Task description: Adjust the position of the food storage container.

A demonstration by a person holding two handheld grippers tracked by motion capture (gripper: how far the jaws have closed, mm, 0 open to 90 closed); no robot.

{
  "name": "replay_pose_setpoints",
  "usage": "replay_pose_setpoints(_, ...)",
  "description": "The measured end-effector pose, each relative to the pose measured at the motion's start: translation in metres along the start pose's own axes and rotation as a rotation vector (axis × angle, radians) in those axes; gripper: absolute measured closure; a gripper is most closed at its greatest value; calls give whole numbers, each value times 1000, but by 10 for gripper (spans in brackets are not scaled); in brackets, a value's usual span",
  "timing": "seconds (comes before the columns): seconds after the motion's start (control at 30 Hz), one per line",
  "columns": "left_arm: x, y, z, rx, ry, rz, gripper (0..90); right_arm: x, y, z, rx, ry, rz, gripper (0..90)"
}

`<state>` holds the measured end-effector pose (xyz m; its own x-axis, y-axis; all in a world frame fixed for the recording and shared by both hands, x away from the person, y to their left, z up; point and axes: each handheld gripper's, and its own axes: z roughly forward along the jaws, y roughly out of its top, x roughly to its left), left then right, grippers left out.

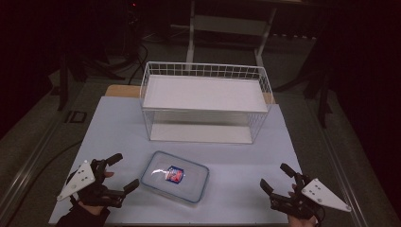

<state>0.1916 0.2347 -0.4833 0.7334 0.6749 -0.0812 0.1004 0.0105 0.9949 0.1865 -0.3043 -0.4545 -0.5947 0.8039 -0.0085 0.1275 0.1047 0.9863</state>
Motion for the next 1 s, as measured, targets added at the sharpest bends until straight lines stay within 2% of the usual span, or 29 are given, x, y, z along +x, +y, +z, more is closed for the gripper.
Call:
replay_pose_setpoints(0.13,0,0,-1,-7,-6,-2,0,1,1,-1,-2,-6,14,123)
replay_pose_setpoints(0.3,1,0,0,-5,-5,-8,0,6,7,-2,-20,1,4,120)
replay_pose_setpoints(0.33,1,0,0,-6,-5,-8,0,7,9,-2,-27,9,1,121)
replay_pose_setpoints(0.37,0,0,0,-8,-5,-10,0,10,14,1,-23,43,25,120)
replay_pose_setpoints(0.47,0,0,-1,-8,-4,-7,0,15,19,6,-5,50,39,121)
replay_pose_setpoints(0.5,0,0,0,-9,-5,-7,0,17,21,11,1,101,63,126)
replay_pose_setpoints(0.53,0,0,0,-9,-5,-3,0,17,21,11,1,101,63,126)
replay_pose_setpoints(0.57,-1,0,0,-9,-6,-2,0,19,22,15,18,123,71,133)
replay_pose_setpoints(0.6,-1,0,0,-8,-5,-1,0,23,23,22,51,171,75,136)
replay_pose_setpoints(0.67,-1,0,0,-9,-4,-1,0,26,22,26,68,189,75,148)
replay_pose_setpoints(0.7,0,0,0,-10,-3,0,0,35,22,32,93,223,66,180)
replay_pose_setpoints(0.73,0,0,0,-13,-1,-2,0,40,21,36,101,238,62,222)
replay_pose_setpoints(0.77,0,0,0,-13,-1,-2,0,40,21,36,101,238,62,222)
replay_pose_setpoints(0.8,1,0,0,-13,1,-5,0,44,21,39,114,268,61,247)
replay_pose_setpoints(0.83,1,0,-1,-11,1,-6,0,53,18,46,136,321,63,324)
replay_pose_setpoints(0.9,2,0,0,-9,1,-7,0,56,16,49,148,335,61,350)
replay_pose_setpoints(0.93,2,0,0,-9,-1,-7,0,65,11,57,186,377,65,425)
replay_pose_setpoints(0.97,2,0,0,-9,-1,-7,0,65,11,57,186,377,65,425)
replay_pose_setpoints(1.0,2,0,0,-10,0,-6,0,73,6,63,225,398,68,486)
